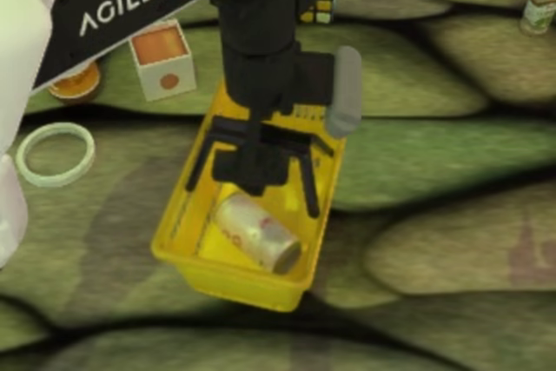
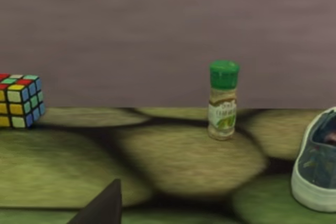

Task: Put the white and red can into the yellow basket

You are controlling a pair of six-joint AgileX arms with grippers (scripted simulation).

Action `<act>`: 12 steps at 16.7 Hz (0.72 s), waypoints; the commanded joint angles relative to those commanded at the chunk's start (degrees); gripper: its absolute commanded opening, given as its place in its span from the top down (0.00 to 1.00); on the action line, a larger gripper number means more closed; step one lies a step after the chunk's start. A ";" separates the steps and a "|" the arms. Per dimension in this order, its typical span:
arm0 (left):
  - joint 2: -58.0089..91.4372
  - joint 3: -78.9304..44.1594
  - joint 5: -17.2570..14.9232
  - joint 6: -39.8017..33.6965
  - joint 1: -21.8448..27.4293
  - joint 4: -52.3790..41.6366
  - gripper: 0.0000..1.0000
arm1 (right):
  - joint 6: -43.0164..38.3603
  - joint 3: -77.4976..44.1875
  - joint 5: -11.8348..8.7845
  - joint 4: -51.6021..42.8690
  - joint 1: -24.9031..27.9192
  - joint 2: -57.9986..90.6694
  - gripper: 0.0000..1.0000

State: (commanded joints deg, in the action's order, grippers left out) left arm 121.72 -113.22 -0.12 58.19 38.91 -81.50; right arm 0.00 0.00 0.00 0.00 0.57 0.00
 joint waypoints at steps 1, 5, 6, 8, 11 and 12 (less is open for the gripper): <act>-0.11 1.07 0.00 -0.02 0.01 0.97 0.00 | 0.00 0.00 0.00 0.00 0.00 0.00 0.00; -0.22 2.21 0.00 -0.03 0.02 2.00 0.00 | 0.00 0.00 0.00 0.00 0.00 0.00 0.00; -0.22 2.21 0.00 -0.03 0.02 2.00 0.00 | 0.00 0.00 0.00 0.00 0.00 0.00 0.00; -0.22 2.21 0.00 -0.03 0.02 2.00 0.15 | 0.00 0.00 0.00 0.00 0.00 0.00 0.00; -0.22 2.21 0.00 -0.03 0.02 2.00 0.38 | 0.00 0.00 0.00 0.00 0.00 0.00 0.00; -0.22 2.21 0.00 -0.03 0.02 2.00 0.45 | 0.00 0.00 0.00 0.00 0.00 0.00 0.00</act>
State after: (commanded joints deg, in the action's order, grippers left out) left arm 121.50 -111.01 -0.12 58.15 38.93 -79.51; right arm 0.00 0.00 0.00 0.00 0.57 0.00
